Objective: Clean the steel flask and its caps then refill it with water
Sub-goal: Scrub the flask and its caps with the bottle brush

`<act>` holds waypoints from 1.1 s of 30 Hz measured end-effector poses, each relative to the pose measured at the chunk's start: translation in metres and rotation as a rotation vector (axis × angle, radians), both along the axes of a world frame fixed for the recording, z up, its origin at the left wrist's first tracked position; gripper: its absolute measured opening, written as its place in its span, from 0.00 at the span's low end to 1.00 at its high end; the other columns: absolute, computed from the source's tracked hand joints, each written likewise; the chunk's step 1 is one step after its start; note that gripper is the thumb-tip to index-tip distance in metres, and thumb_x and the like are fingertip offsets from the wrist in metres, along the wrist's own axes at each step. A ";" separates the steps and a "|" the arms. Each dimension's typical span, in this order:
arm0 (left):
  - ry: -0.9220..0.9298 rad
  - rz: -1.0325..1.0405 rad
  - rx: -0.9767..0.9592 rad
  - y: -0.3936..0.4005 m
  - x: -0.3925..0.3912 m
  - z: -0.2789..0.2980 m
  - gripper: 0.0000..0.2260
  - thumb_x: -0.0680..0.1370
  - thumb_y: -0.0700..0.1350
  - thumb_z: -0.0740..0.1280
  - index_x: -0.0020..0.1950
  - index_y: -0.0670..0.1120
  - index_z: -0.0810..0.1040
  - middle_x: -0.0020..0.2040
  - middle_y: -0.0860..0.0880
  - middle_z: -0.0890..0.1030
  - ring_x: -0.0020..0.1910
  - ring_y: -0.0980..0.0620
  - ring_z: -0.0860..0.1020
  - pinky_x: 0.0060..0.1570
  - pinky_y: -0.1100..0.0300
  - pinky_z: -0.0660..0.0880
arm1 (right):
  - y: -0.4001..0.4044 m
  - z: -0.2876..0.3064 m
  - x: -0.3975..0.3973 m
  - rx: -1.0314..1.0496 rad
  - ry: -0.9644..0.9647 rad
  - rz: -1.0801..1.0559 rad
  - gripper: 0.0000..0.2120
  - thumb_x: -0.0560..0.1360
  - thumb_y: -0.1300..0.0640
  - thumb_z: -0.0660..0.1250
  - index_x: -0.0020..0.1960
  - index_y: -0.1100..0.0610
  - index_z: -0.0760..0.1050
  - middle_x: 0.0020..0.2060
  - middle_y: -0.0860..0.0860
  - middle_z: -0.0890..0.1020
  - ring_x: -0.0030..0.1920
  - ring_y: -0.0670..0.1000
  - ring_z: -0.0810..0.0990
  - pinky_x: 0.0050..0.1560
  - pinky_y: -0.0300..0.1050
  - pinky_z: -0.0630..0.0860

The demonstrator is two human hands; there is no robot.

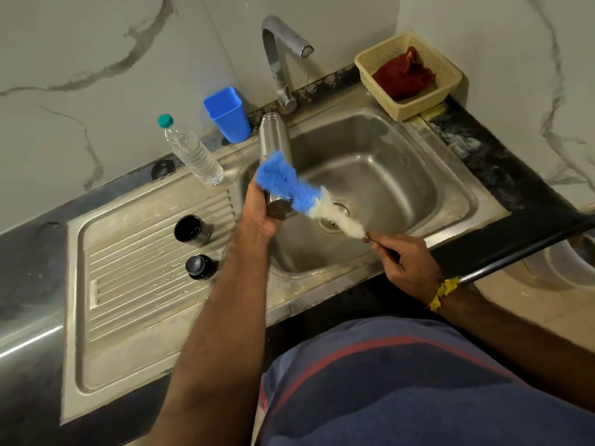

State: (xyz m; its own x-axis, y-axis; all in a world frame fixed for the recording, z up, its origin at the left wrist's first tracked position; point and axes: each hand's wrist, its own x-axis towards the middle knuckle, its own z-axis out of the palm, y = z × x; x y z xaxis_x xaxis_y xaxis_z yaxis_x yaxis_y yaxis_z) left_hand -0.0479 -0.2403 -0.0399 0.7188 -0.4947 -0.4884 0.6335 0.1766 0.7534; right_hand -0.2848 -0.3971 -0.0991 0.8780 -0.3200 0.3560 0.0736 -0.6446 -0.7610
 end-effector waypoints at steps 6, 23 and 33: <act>0.068 0.059 -0.105 -0.001 0.009 0.009 0.22 0.80 0.55 0.69 0.66 0.40 0.77 0.54 0.42 0.84 0.51 0.44 0.84 0.54 0.46 0.82 | -0.010 -0.003 -0.002 -0.031 -0.032 -0.063 0.13 0.75 0.65 0.66 0.58 0.66 0.81 0.52 0.57 0.85 0.50 0.54 0.85 0.55 0.45 0.80; 0.042 0.063 -0.009 0.006 -0.026 -0.007 0.23 0.76 0.57 0.71 0.65 0.43 0.78 0.54 0.42 0.85 0.48 0.45 0.84 0.55 0.46 0.78 | -0.015 0.001 0.014 -0.041 0.022 -0.057 0.14 0.78 0.62 0.65 0.60 0.64 0.80 0.52 0.57 0.85 0.51 0.53 0.84 0.53 0.51 0.82; -0.049 0.004 0.142 0.012 -0.042 -0.022 0.44 0.60 0.66 0.81 0.68 0.43 0.77 0.56 0.40 0.83 0.50 0.42 0.82 0.47 0.49 0.81 | -0.019 0.004 0.029 0.035 0.066 -0.123 0.13 0.80 0.60 0.63 0.61 0.61 0.80 0.51 0.56 0.85 0.51 0.55 0.84 0.50 0.57 0.82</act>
